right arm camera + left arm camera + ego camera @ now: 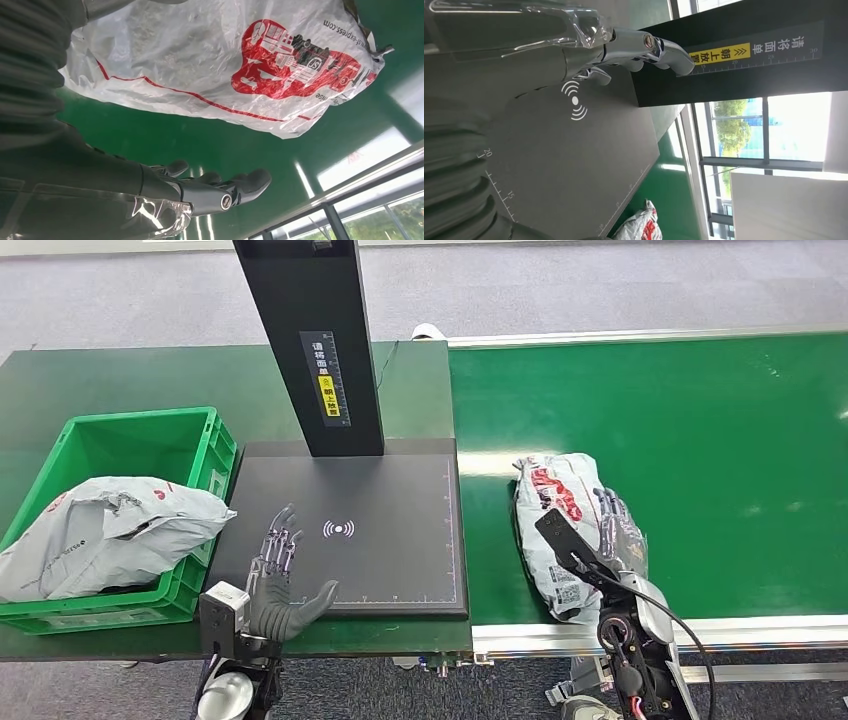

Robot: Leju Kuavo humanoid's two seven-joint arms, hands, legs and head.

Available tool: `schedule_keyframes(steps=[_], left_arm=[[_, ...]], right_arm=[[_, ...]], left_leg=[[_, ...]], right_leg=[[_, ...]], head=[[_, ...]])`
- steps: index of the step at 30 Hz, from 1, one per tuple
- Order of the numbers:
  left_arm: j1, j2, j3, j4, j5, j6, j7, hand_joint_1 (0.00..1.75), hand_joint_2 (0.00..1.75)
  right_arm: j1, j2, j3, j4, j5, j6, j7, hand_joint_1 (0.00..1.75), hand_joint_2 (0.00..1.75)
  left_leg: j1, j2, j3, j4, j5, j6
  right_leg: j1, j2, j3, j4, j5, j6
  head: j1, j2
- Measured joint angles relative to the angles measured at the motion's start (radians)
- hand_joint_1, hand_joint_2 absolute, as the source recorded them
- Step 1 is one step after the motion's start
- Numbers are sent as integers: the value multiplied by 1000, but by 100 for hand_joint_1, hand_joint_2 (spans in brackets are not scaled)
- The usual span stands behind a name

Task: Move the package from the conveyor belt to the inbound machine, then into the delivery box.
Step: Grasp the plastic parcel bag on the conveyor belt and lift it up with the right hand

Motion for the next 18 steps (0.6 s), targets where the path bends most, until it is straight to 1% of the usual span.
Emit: schedule_keyframes(steps=[4,10,18], left_arm=[[1,0,1,0,-1,1,1,0,175],[8,0,3,-5,-9,4,14,0,175],[3,-5,-1,-5,-18,3,33,0,175]], right_arm=[[2,-3,2,1,13,26,16,0,175],[26,-15,47,14,59,129,67,0,175],[16,-27,119,112,75,201,81,0,175]], left_leg=[[0,0,0,0,0,0],[0,0,0,0,0,0],[0,0,0,0,0,0]], right_leg=[[0,0,0,0,0,0],[0,0,0,0,0,0],[0,0,0,0,0,0]], head=[[0,0],[0,0],[0,0]])
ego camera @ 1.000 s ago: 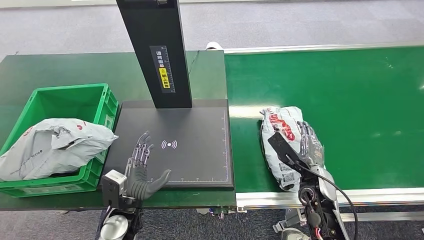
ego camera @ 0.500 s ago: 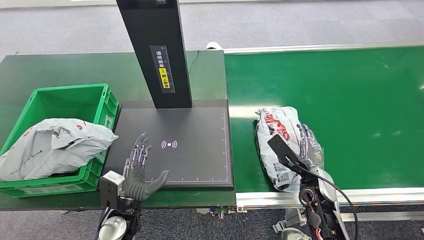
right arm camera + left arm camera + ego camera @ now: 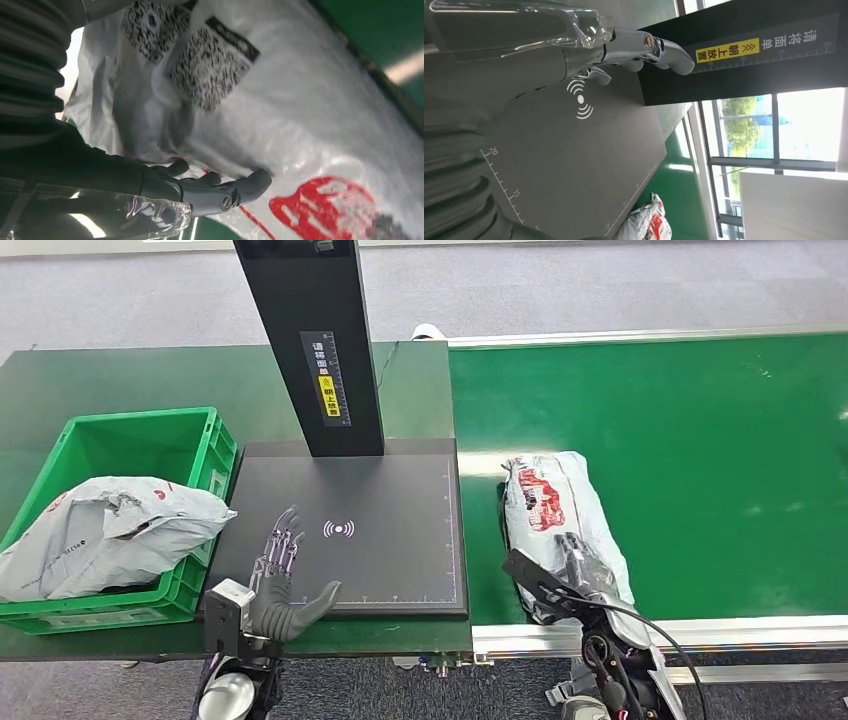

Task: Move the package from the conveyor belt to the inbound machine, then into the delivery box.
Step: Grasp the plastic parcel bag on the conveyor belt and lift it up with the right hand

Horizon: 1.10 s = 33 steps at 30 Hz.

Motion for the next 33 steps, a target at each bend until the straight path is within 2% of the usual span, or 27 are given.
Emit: schedule_keyframes(steps=[7,8,11,12,26,30,33], left_arm=[[0,-6,-2,0,0,-1,0,0,175],[0,-6,-2,0,0,-1,0,0,175],[0,-6,-2,0,0,-1,0,0,175],[0,-6,-2,0,0,0,1,0,175],[0,-6,-1,-1,0,10,2,0,175],[19,-4,3,-17,3,13,3,0,175],[49,-3,12,-49,5,12,2,0,175]], right_arm=[[-14,6,38,60,5,-3,4,0,175],[-18,7,42,68,5,-2,2,19,175],[-30,8,50,90,5,0,-4,147,175],[-34,9,53,97,5,0,-6,171,175],[-106,10,75,170,-37,-10,-77,175,175],[-94,12,76,154,-103,-66,-157,175,175],[-73,18,66,87,-192,-133,-211,175,175]], left_leg=[[0,0,0,0,0,0],[0,0,0,0,0,0],[0,0,1,0,0,0],[0,0,1,0,0,0],[0,1,4,0,0,0],[0,1,2,0,0,0],[0,0,1,0,0,0]], right_leg=[[0,0,0,0,0,0],[0,0,0,0,0,0],[0,0,1,0,0,0],[0,0,1,0,0,0],[0,0,3,0,0,0],[0,0,2,0,0,0],[0,0,1,0,0,0]], head=[[0,0],[0,0],[0,0],[0,0],[0,0],[0,0],[0,0]])
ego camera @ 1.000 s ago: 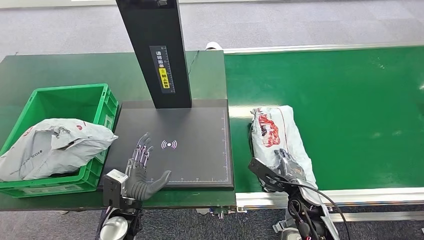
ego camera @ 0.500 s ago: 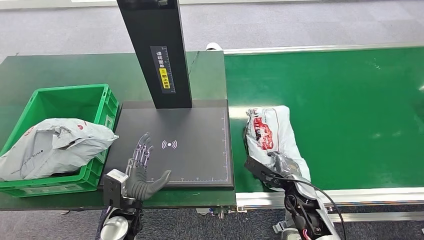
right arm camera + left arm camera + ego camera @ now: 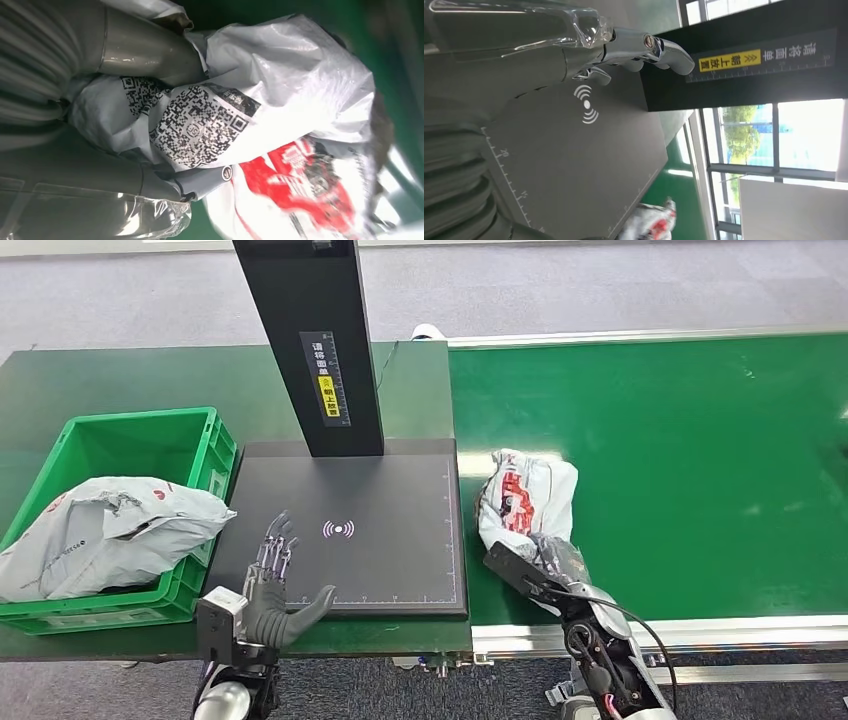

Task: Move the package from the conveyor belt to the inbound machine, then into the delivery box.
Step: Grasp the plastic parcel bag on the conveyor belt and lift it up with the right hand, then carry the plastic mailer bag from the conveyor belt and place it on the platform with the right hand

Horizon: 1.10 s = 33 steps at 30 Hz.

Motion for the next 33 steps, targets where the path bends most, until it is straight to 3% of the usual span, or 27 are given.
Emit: schedule_keyframes(steps=[5,10,14,21,25,33], left_arm=[[28,0,11,-33,0,-3,-5,0,175],[33,0,18,-41,0,-3,-21,0,175],[34,1,21,-43,1,-2,-36,0,175],[24,6,27,-39,6,-14,-63,0,175],[5,9,29,-25,7,-17,-69,0,175],[-5,13,30,-9,7,-15,-72,0,175]], right_arm=[[26,18,-45,-133,-146,-74,-95,175,175],[60,44,-96,-268,-253,-191,-245,175,175],[87,60,-113,-355,-291,-214,-336,175,175],[91,64,-54,-383,-173,-100,-355,175,175],[59,57,49,-328,-71,24,-354,175,175],[-71,35,273,-122,71,95,-344,175,175]], left_leg=[[0,-1,-1,0,0,0],[0,-1,0,0,0,0],[0,0,0,0,0,0],[0,0,0,0,0,0],[0,0,0,0,0,0],[0,0,0,0,0,0]], right_leg=[[0,-1,0,0,0,0],[0,-1,0,0,0,0],[0,0,0,0,0,0],[0,0,0,0,0,0],[0,0,0,0,0,0],[0,0,0,0,0,0]], head=[[0,0],[0,0],[0,0],[0,0],[0,0],[0,0]])
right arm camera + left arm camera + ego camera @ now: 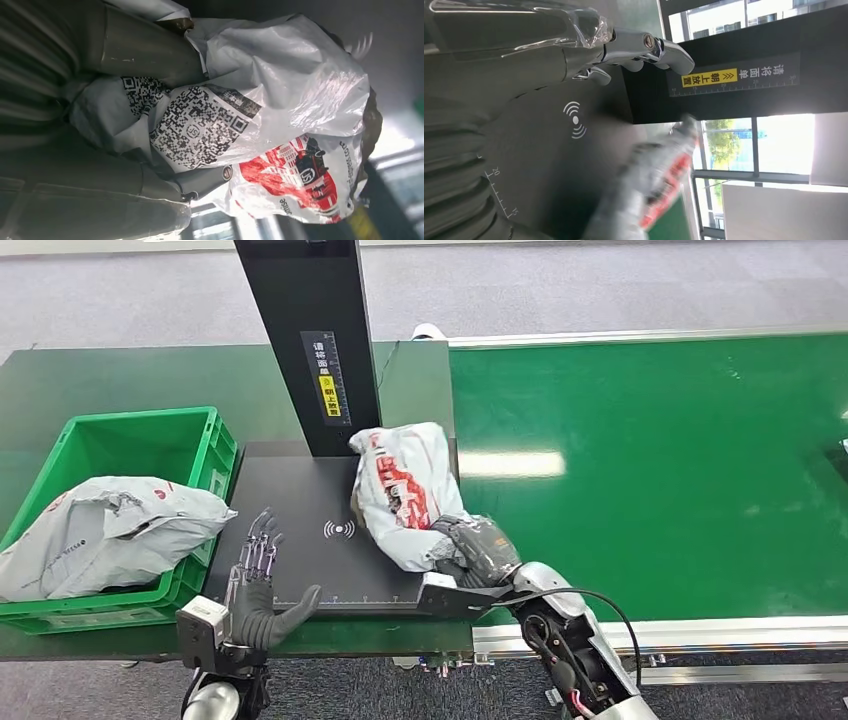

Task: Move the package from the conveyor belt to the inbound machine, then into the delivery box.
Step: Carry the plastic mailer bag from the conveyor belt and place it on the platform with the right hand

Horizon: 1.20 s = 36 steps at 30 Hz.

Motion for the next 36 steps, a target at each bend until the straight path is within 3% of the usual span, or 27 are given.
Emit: schedule_keyframes(steps=[5,9,14,20,21,24,25,36], left_arm=[[-1,0,0,1,2,2,0,0,175],[-2,0,0,4,3,2,1,0,175],[-2,-2,0,13,6,6,3,0,175],[3,-1,1,13,8,14,3,0,175],[3,-1,1,13,10,14,2,0,175],[4,0,2,13,15,16,2,0,175],[4,0,2,13,17,16,2,0,175],[5,0,5,13,18,17,2,0,175]], right_arm=[[-81,-2,128,106,17,6,4,175,175],[-102,-1,158,127,16,7,5,175,175],[-211,7,318,216,-12,-8,-60,175,175],[-220,16,364,224,-67,-86,-94,175,175],[-220,18,370,224,-71,-96,-93,166,175],[-219,21,383,224,-77,-128,-78,35,175],[-219,22,386,225,-78,-139,-72,0,175],[-218,25,402,236,-100,-165,-70,0,175]], left_leg=[[0,0,0,0,0,0],[0,0,0,0,0,0],[0,0,0,0,0,0],[0,0,0,0,0,0],[0,0,0,0,0,0],[0,0,0,0,0,0],[0,0,0,0,0,0],[0,0,0,0,0,0]], right_leg=[[0,0,0,0,0,0],[0,0,0,0,0,0],[0,0,0,0,0,0],[0,0,0,0,0,0],[0,0,0,0,0,0],[0,0,0,0,0,0],[0,0,0,0,0,0],[0,0,0,0,0,0]], head=[[0,0],[0,0],[0,0],[0,0],[0,0],[0,0],[0,0],[0,0]])
